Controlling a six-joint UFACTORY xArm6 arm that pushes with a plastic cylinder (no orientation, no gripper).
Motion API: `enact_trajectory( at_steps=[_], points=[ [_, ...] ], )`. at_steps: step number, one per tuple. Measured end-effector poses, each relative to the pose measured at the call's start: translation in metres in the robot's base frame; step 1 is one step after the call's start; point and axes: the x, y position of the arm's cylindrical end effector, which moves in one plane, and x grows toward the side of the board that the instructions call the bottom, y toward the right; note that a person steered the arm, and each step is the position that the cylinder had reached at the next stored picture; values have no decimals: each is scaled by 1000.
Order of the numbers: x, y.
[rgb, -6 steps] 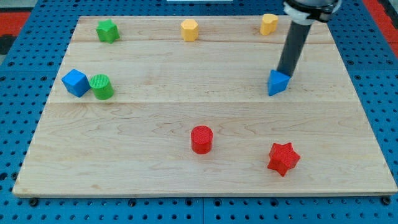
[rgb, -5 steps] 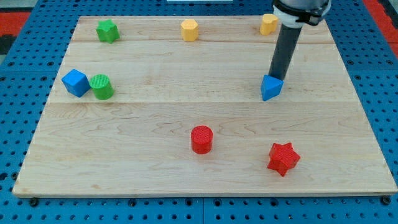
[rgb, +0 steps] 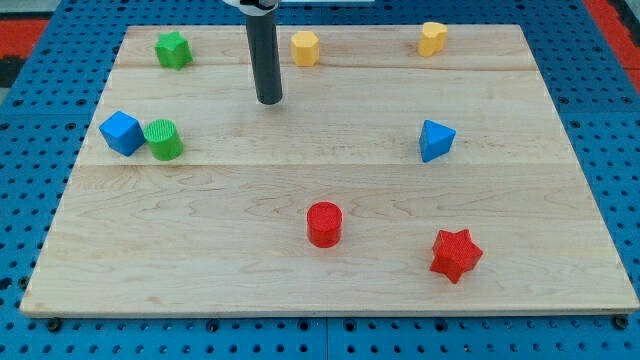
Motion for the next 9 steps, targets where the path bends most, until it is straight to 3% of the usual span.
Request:
enact_trajectory(
  at_steps=[9],
  points=[
    [-17,-10]
  ],
)
